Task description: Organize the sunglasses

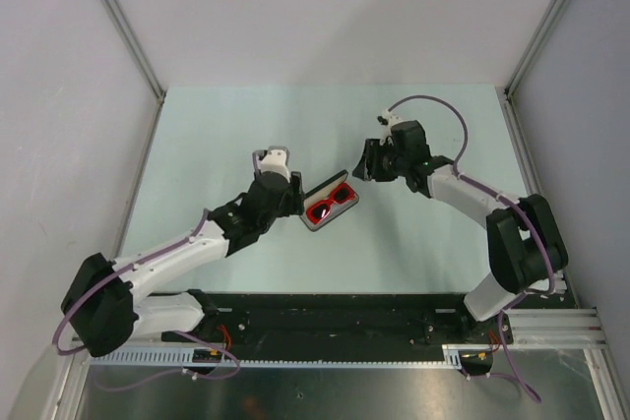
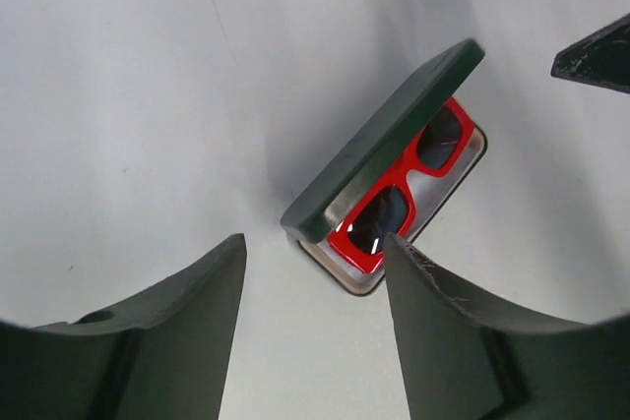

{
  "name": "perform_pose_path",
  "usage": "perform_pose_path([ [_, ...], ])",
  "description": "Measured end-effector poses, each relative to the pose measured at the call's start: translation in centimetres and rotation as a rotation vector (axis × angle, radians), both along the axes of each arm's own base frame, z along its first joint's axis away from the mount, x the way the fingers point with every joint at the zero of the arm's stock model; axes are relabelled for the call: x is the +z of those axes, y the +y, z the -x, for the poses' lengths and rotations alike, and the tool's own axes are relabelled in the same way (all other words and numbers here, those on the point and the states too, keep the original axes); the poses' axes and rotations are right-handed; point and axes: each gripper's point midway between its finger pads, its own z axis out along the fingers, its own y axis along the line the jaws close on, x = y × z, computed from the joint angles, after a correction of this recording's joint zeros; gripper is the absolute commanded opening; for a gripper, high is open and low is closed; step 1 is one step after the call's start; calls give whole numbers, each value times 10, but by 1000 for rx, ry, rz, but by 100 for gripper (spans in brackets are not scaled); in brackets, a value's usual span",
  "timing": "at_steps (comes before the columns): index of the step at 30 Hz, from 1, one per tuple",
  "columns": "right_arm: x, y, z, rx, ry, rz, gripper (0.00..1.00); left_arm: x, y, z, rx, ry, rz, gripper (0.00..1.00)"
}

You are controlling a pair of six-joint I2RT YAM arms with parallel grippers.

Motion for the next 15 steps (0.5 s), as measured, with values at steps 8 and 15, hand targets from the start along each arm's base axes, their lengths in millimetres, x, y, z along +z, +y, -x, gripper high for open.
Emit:
perform_pose_path([
  [8, 5, -28, 11, -141, 61, 64, 17, 28, 10, -50, 25, 17, 115, 63],
  [15, -42, -39, 40, -168, 218, 110, 10, -1, -12, -92, -73, 179, 207, 64],
])
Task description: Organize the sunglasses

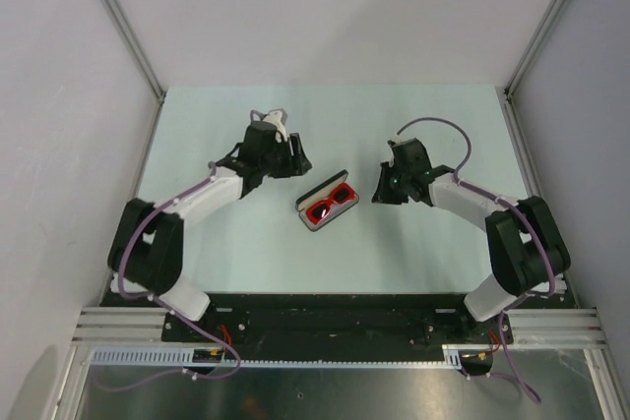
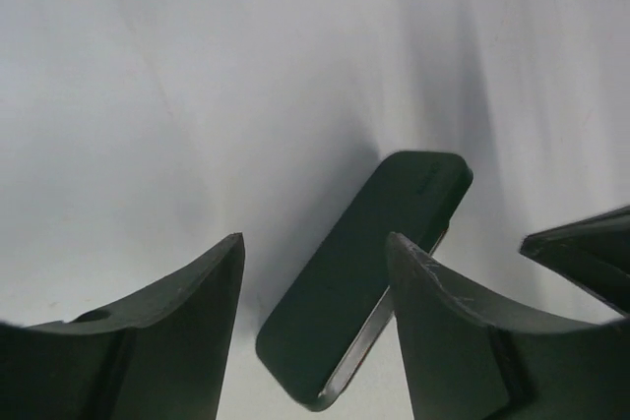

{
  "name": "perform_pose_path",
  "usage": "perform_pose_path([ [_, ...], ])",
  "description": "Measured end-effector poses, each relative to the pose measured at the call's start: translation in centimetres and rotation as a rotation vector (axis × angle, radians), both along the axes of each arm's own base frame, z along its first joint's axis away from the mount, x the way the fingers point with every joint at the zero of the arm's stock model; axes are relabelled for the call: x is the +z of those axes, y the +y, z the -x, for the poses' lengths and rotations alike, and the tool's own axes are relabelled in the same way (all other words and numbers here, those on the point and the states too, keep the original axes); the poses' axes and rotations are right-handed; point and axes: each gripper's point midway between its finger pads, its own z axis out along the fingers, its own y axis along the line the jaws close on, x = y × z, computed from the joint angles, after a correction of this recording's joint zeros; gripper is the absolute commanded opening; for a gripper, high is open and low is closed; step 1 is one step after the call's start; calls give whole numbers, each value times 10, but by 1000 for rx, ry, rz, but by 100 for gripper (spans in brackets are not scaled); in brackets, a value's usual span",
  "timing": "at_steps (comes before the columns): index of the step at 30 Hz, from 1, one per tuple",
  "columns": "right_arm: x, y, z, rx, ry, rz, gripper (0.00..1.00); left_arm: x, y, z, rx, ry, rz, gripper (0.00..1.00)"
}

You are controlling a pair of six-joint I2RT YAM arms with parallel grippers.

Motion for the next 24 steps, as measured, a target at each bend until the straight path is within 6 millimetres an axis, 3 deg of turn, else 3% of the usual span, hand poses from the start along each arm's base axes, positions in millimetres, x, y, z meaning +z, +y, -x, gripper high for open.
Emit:
perform_pose_path([
  [6, -44, 11, 24, 56, 151, -14, 11, -36, -25, 13, -134, 137, 44, 62],
  [9, -58, 18, 33, 87, 204, -22, 12, -41, -27, 19, -159, 165, 46, 63],
  [16, -59, 36, 31, 123, 195, -89, 14, -42, -29, 23, -196, 163, 45, 63],
  [21, -58, 46, 28, 136, 194, -139, 23, -41, -33, 27, -232, 167, 58, 64],
  [24, -57, 53, 25, 148, 193, -172, 24, -43, -34, 32, -250, 176, 62, 59],
])
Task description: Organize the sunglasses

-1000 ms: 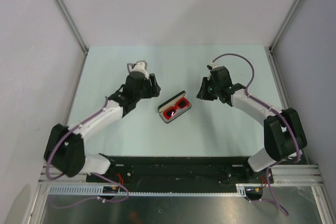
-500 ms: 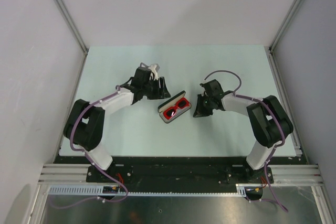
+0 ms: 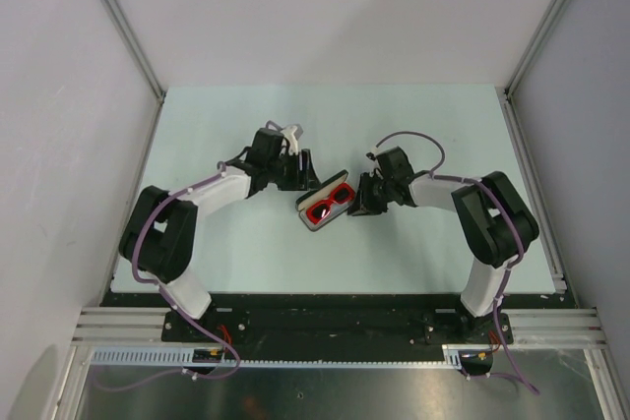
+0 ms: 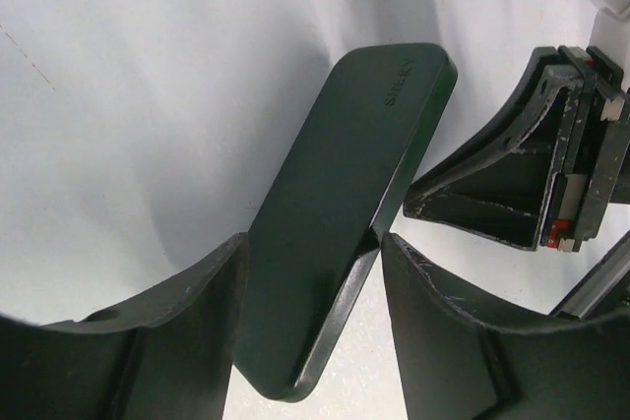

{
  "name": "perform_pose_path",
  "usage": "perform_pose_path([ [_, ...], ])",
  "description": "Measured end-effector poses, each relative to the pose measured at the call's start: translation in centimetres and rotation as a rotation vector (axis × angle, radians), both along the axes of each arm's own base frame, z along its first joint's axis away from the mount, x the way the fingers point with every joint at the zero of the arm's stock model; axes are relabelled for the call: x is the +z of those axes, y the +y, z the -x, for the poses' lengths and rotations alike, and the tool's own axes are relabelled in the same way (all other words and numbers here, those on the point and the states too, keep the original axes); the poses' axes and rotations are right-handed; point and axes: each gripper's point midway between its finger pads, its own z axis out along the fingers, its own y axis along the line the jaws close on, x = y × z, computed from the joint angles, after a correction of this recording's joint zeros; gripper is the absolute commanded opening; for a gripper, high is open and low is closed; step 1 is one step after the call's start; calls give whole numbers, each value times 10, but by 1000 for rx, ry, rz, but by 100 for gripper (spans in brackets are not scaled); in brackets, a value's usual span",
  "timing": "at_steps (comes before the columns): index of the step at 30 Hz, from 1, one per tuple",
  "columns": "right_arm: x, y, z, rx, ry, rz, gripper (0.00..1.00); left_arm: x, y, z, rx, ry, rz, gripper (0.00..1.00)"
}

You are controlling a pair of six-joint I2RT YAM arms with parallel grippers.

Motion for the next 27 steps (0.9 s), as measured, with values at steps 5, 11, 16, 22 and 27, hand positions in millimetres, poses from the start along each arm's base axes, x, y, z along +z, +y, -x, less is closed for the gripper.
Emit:
perform_pose_path([
  [5, 0, 9, -5, 3, 3, -36, 21, -2, -5, 6, -22, 10, 9, 47],
  [11, 0, 14, -8, 7, 7, -46, 18, -4, -15, 14, -57, 9, 4, 41],
  [16, -1, 13, -8, -1, 12, -42, 15, -5, -18, 16, -67, -4, -11, 38],
  [22, -2, 14, -8, -15, 18, -38, 14, -5, -24, 19, -81, -24, -31, 38],
  [27, -2, 14, -8, -29, 27, -37, 14, -6, -27, 20, -80, -34, -45, 40],
])
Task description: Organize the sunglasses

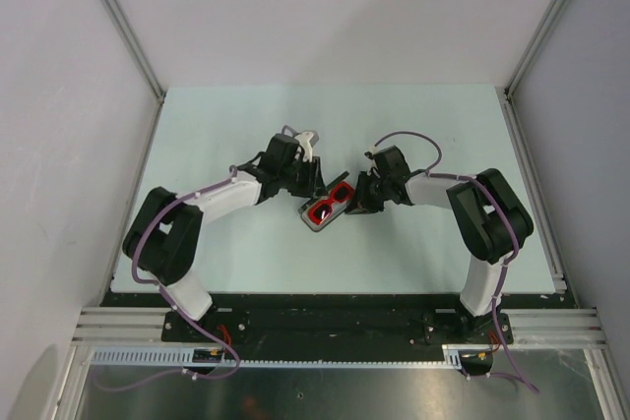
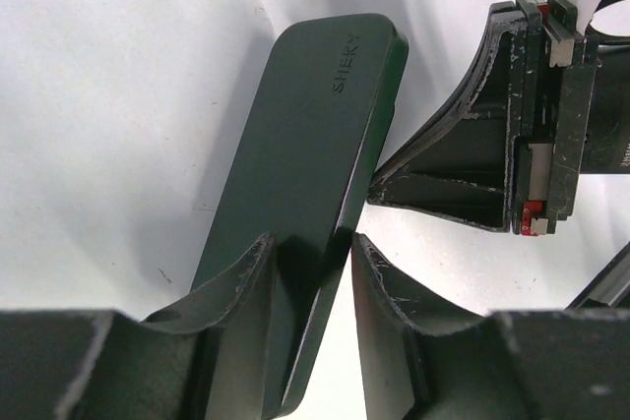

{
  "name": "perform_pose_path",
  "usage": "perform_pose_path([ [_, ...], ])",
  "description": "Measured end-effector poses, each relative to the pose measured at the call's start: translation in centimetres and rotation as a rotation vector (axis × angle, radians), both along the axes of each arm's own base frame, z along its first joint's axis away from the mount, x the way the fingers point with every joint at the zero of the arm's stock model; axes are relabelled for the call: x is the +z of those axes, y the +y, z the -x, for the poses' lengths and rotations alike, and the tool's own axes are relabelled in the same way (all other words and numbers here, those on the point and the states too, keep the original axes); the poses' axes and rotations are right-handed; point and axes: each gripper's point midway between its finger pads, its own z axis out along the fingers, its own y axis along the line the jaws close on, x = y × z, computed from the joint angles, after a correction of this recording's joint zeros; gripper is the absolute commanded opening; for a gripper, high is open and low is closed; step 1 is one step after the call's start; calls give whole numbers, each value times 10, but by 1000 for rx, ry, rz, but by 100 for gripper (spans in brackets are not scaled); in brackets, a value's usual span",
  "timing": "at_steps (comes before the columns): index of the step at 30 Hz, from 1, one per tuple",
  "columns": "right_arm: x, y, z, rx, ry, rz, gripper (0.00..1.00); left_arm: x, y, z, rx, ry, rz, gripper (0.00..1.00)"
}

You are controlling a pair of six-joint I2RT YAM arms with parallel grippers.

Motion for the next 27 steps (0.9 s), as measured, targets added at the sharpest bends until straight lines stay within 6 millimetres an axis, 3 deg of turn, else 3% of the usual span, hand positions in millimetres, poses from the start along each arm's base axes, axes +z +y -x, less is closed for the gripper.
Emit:
perform_pose_path([
  [8, 0, 0, 0, -40, 23, 7, 13, -4, -10, 9, -16, -16, -23, 41],
  [16, 0, -1, -7, -100, 20, -1, 13, -30, -30, 43, -88, 54, -59, 41],
  [20, 0, -1, -7, -108, 24, -6, 14, -31, -31, 44, -87, 61, -56, 42],
  [24, 2, -4, -9, -118, 8, 6, 20, -31, -31, 44, -85, 62, -55, 42],
  [27, 6, -19, -9, -141, -31, 69, 29, -31, -31, 44, -83, 60, -56, 44],
])
